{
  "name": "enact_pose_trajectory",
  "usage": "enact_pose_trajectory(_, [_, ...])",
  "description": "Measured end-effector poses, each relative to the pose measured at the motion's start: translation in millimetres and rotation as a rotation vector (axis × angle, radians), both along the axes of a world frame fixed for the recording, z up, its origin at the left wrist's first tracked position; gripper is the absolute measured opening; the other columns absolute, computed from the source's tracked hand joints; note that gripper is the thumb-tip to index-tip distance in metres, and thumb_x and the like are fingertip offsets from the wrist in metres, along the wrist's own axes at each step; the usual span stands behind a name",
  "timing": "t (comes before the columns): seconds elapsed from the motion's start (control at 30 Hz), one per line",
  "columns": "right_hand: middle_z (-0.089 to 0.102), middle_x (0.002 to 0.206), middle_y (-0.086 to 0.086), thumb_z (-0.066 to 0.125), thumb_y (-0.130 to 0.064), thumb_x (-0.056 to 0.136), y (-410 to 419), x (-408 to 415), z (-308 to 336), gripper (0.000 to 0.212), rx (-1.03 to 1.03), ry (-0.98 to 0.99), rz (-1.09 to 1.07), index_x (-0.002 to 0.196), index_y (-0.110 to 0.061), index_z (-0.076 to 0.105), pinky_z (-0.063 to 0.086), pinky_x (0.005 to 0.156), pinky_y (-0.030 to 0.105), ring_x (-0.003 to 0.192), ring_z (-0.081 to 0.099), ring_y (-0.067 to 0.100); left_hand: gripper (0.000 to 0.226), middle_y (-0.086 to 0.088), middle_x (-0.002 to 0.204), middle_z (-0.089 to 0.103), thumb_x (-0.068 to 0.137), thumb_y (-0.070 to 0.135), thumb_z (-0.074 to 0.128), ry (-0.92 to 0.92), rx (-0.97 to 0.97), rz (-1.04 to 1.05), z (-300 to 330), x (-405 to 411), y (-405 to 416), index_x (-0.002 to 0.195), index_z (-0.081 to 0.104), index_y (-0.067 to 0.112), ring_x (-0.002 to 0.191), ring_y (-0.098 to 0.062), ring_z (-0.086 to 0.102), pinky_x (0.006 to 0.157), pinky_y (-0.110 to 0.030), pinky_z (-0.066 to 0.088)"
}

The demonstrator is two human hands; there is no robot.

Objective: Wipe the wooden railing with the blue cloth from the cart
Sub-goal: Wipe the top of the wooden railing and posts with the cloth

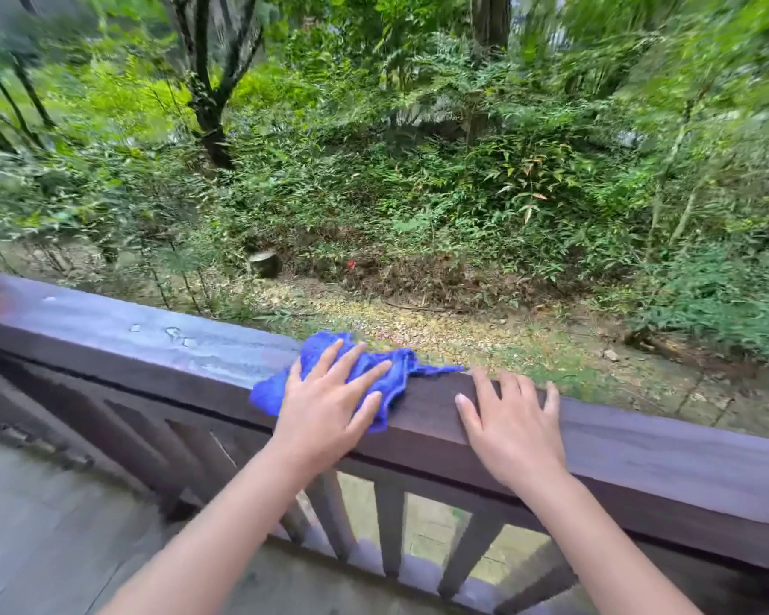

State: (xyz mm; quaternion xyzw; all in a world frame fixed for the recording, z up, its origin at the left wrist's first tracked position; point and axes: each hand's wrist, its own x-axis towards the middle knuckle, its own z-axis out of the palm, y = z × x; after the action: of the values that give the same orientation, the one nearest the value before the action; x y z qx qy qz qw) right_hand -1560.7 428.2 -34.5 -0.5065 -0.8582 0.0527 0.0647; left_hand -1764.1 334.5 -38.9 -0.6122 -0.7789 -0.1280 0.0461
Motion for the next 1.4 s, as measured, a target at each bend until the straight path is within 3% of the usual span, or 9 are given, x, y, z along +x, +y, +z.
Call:
enact_pose_trajectory(0.13, [0.036, 0.144, 0.009, 0.02, -0.054, 0.091, -15, -49, 1, 0.057, -0.003, 0.002, 0.039, 0.142, -0.026, 0.019, 0.01, 0.113, 0.058, 0.135, 0.026, 0.026, 0.045, 0.001, 0.146, 0.042, 0.086, 0.05, 0.031, 0.0, 0.024, 0.238, 1, -91, -20, 0.13, 0.043, 0.043, 0.14, -0.02, 0.029, 0.104, -0.061, 0.029])
enact_pose_trajectory(0.3, [0.034, 0.147, 0.009, 0.017, -0.054, 0.091, -28, -101, 2, 0.059, -0.041, 0.002, 0.055, 0.144, -0.028, 0.014, 0.008, 0.113, 0.06, 0.137, 0.025, 0.028, 0.042, -0.002, 0.151, 0.034, 0.091, 0.041, 0.034, -0.128, 0.0, 0.547, 6, -106, -9, 0.132, 0.042, 0.039, 0.141, -0.023, 0.021, 0.109, -0.063, 0.013])
enact_pose_trajectory(0.47, [0.039, 0.145, 0.004, 0.02, -0.051, 0.091, -29, -112, 2, 0.053, 0.007, 0.022, 0.026, 0.141, -0.034, 0.021, 0.012, 0.111, 0.057, 0.135, 0.029, 0.024, 0.044, -0.001, 0.137, 0.054, 0.084, 0.043, 0.033, 0.011, 0.095, 0.142, -3, -41, -15, 0.122, 0.054, 0.038, 0.13, -0.025, 0.044, 0.098, -0.068, 0.03])
enact_pose_trajectory(0.63, [0.034, 0.149, 0.005, 0.018, -0.051, 0.089, -33, -116, -1, 0.056, 0.023, 0.022, 0.003, 0.142, -0.032, 0.019, 0.008, 0.113, 0.057, 0.138, 0.025, 0.023, 0.052, 0.006, 0.147, 0.04, 0.083, 0.048, 0.021, 0.006, 0.034, -0.02, 2, -94, -32, 0.13, 0.043, 0.044, 0.14, -0.016, 0.028, 0.109, -0.059, 0.021])
enact_pose_trajectory(0.83, [0.032, 0.148, 0.009, 0.016, -0.057, 0.089, -50, -171, 0, 0.062, 0.014, 0.019, 0.089, 0.144, -0.028, 0.016, 0.009, 0.113, 0.057, 0.139, 0.021, 0.026, 0.05, 0.005, 0.141, 0.048, 0.083, 0.043, 0.026, 0.0, 0.056, 0.052, 5, -191, -64, 0.127, 0.05, 0.04, 0.136, -0.016, 0.036, 0.101, -0.057, 0.036])
enact_pose_trajectory(1.07, [0.042, 0.138, 0.01, 0.02, -0.059, 0.089, -70, -268, -1, 0.066, 0.02, 0.021, 0.192, 0.143, -0.022, 0.02, 0.014, 0.109, 0.06, 0.131, 0.031, 0.028, 0.043, 0.006, 0.149, 0.035, 0.09, 0.043, 0.03, -0.063, 0.002, 0.441, 7, -312, -72, 0.132, 0.04, 0.043, 0.142, -0.014, 0.022, 0.109, -0.058, 0.024])
enact_pose_trajectory(1.2, [0.043, 0.134, 0.01, 0.021, -0.059, 0.089, -80, -318, -1, 0.067, -0.008, 0.027, 0.222, 0.143, -0.019, 0.02, 0.016, 0.108, 0.059, 0.126, 0.035, 0.029, 0.042, 0.002, 0.154, 0.026, 0.092, 0.037, 0.031, -0.126, -0.06, 0.603, 10, -316, -55, 0.134, 0.036, 0.041, 0.143, -0.019, 0.016, 0.109, -0.065, 0.014])
enact_pose_trajectory(1.3, [0.045, 0.135, 0.011, 0.022, -0.058, 0.088, -84, -341, -2, 0.068, 0.003, 0.022, 0.233, 0.143, -0.018, 0.023, 0.016, 0.108, 0.06, 0.125, 0.037, 0.03, 0.044, 0.004, 0.155, 0.023, 0.092, 0.039, 0.028, -0.077, -0.048, 0.546, 3, -299, -64, 0.136, 0.03, 0.044, 0.143, -0.017, 0.014, 0.109, -0.066, 0.014])
enact_pose_trajectory(1.4, [0.056, 0.126, 0.011, 0.017, -0.057, 0.083, -89, -356, 1, 0.071, 0.029, 0.02, 0.231, 0.137, -0.017, 0.038, 0.028, 0.105, 0.059, 0.116, 0.05, 0.03, 0.049, 0.007, 0.153, 0.027, 0.087, 0.043, 0.021, -0.042, -0.029, 0.314, 4, -297, -83, 0.135, 0.031, 0.046, 0.143, -0.017, 0.016, 0.106, -0.065, 0.02])
